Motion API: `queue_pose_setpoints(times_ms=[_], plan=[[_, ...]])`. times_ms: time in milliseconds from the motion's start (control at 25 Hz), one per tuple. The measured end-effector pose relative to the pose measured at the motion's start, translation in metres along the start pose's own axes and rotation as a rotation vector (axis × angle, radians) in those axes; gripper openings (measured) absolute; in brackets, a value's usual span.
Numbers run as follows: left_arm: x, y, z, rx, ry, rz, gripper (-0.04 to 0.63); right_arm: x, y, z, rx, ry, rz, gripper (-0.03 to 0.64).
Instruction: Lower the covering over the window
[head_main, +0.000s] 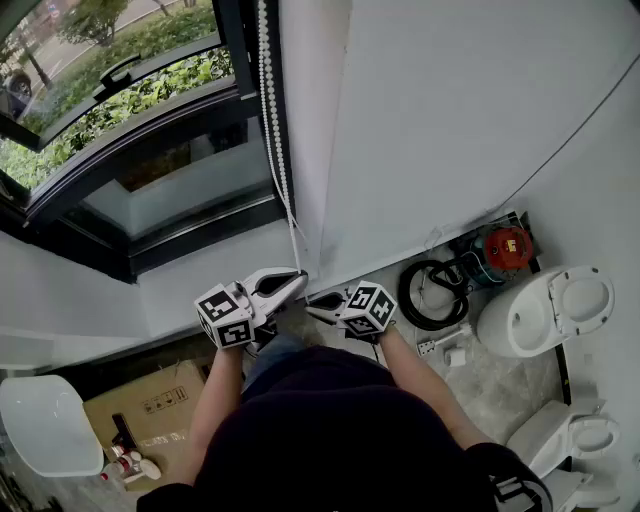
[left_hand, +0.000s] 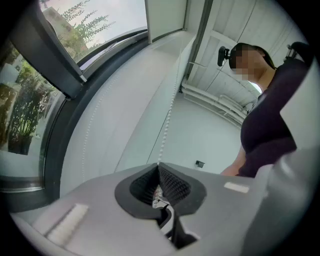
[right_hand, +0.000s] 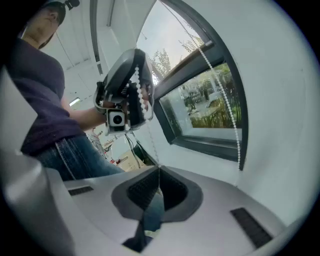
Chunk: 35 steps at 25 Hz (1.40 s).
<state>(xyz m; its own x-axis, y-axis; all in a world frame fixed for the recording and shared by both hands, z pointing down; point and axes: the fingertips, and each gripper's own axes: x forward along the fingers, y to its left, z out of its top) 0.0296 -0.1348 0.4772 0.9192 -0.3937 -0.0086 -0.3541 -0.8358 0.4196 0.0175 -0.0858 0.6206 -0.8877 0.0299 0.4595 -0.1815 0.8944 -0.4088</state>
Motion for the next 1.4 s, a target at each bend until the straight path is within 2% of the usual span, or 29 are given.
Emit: queue_pose_setpoints(times_ms=[160,520,680,800,880,920,1040,1240,1400], plan=[[-0.002,0.006,0.001,0.018,-0.011,-0.001,0.012,-0.001,0.003,-0.002,0.006,-0.009,-0.012,0.014],[-0.004,0.004,-0.002,-0.006,-0.039,-0.037,0.012,0.004,0.011,0.000,0.012,-0.001,-0.025,0.014],[-0.012,0.010,0.001,-0.010,-0.048,-0.020,0.012,0.009,0.013,0.004,0.018,-0.006,-0.036,0.012],[-0.017,0.013,-0.010,0.011,0.014,-0.025,0.012,0.016,0.014,0.013,0.005,-0.001,-0.056,0.014],[-0.020,0.017,-0.027,0.009,0.078,-0.023,0.012,0.020,0.014,0.023,-0.002,-0.015,-0.073,0.014],[-0.023,0.018,-0.032,-0.008,0.084,-0.022,0.012,0.021,0.015,0.028,-0.006,-0.023,-0.083,0.014],[-0.032,0.021,-0.034,-0.046,0.061,-0.027,0.012,0.023,0.019,0.042,-0.014,-0.048,-0.113,0.014],[-0.039,0.022,-0.032,-0.032,0.066,-0.048,0.012,0.019,0.023,0.054,-0.018,-0.094,-0.178,0.014],[-0.045,0.022,-0.030,-0.021,0.028,-0.068,0.012,0.011,0.024,0.063,-0.033,-0.154,-0.247,0.014]])
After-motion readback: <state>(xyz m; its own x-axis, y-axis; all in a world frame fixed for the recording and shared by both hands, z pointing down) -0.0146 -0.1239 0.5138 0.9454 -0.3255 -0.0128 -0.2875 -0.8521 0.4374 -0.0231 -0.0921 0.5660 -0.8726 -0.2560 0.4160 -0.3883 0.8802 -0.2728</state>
